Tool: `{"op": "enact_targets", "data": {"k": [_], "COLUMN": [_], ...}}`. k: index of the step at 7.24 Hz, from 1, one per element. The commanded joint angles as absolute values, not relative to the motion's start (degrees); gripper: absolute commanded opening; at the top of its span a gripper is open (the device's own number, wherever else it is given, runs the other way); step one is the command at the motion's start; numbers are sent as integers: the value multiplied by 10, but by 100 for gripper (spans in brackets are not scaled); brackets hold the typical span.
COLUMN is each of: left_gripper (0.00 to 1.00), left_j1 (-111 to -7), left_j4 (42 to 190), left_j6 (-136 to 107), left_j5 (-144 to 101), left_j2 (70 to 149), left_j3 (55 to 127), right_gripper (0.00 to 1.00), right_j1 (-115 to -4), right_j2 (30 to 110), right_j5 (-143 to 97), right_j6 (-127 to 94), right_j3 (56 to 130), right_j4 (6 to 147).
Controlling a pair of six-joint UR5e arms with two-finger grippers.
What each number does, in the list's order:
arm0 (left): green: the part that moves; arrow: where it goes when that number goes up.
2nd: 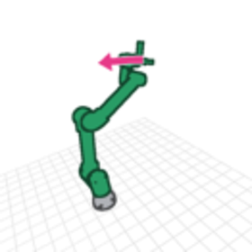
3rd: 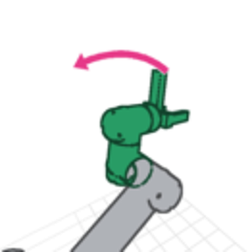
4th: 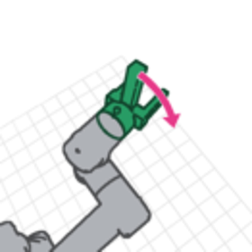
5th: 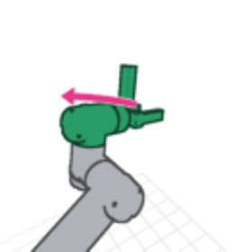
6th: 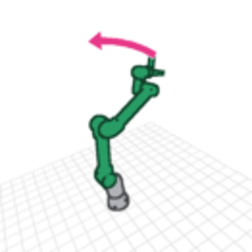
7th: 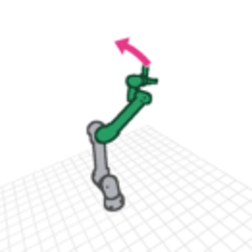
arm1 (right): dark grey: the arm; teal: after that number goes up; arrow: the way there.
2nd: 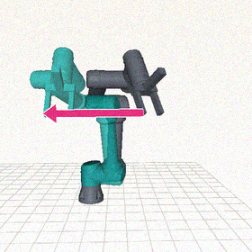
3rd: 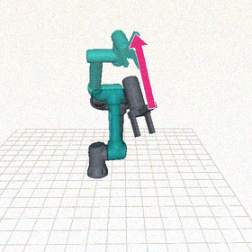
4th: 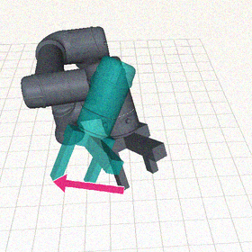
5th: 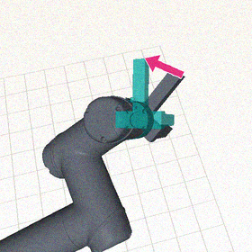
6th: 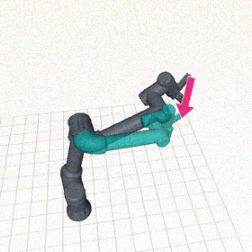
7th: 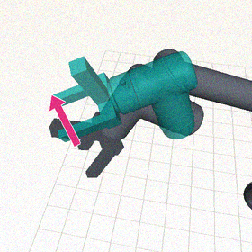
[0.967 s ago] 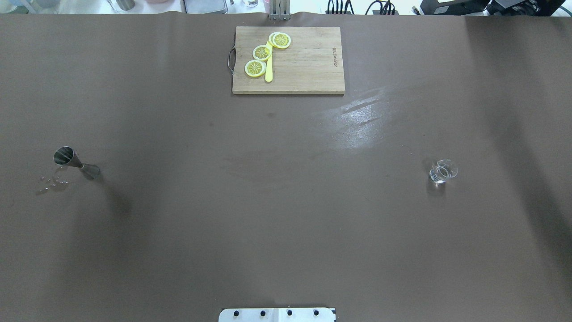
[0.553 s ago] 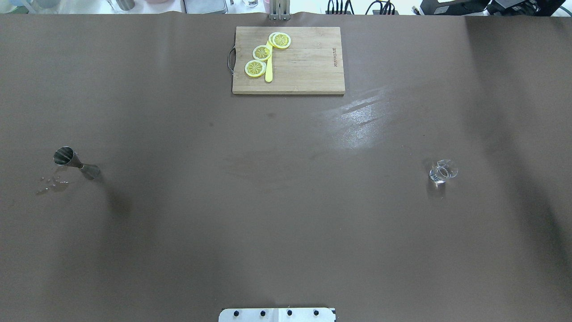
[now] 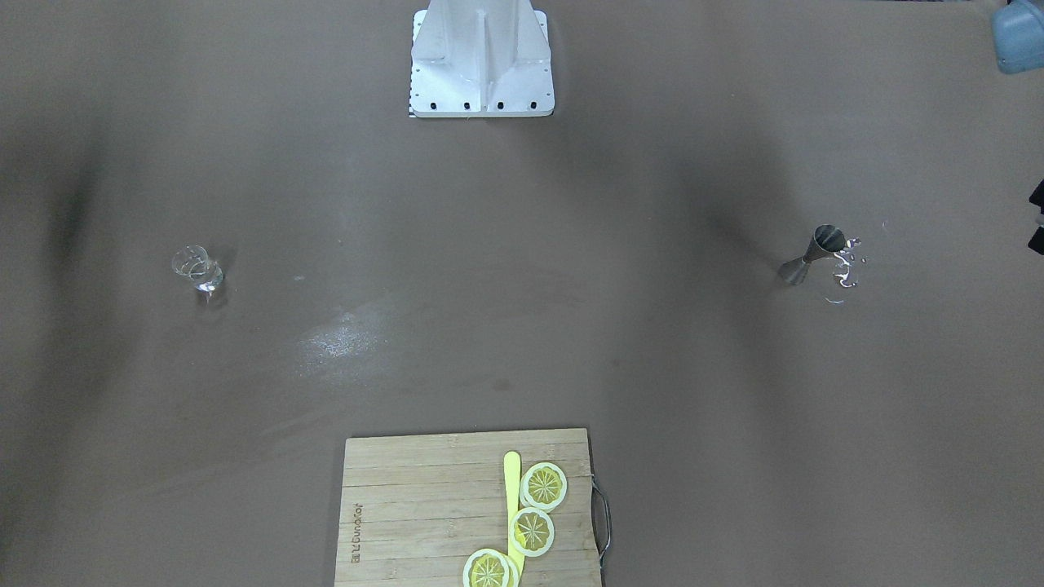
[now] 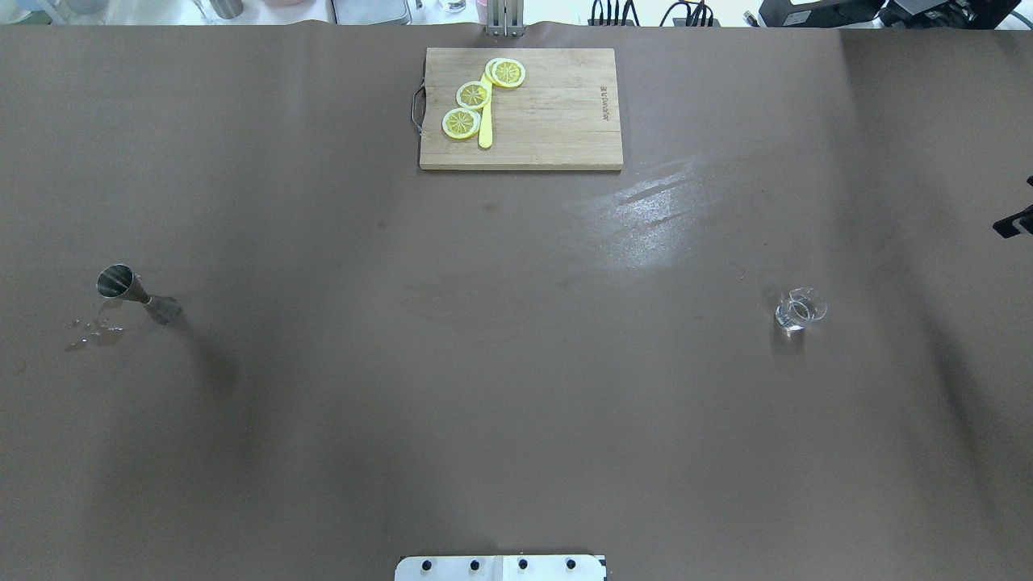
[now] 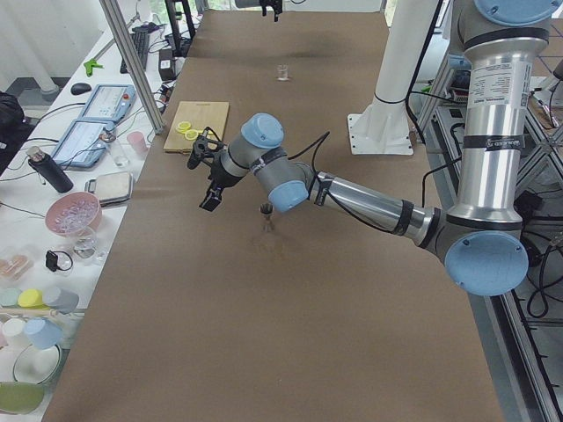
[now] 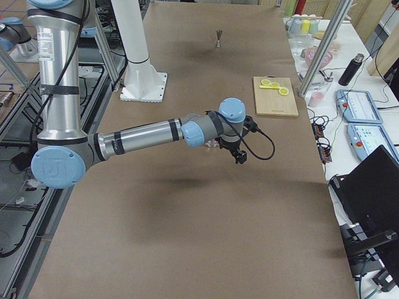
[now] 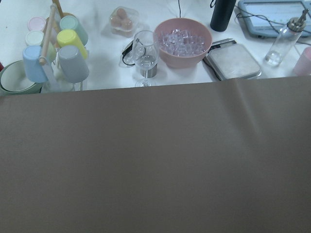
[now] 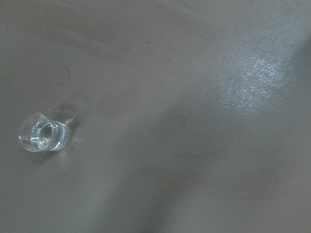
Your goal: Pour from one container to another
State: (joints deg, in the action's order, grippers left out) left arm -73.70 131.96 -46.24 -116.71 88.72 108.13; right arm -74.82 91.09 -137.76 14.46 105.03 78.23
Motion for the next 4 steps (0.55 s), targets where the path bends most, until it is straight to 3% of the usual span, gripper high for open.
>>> {"op": "enact_targets", "data": {"k": [1,4], "left_gripper": [97,97], "left_j1": [-625,-505], "left_j4": [1399,1514], "left_j6": [-566,-574], "left_j5": [-1029,-850], "left_j2": [815,745], "left_j3": [1132,1146], "right_gripper": [100,100], "right_j1": [-684,-616], "right_j2": [930,933], "right_j5": [-1361,-1318], "right_j6": [25,-27], "right_j3": [1055,1039], "right_j4": [682,628]}}
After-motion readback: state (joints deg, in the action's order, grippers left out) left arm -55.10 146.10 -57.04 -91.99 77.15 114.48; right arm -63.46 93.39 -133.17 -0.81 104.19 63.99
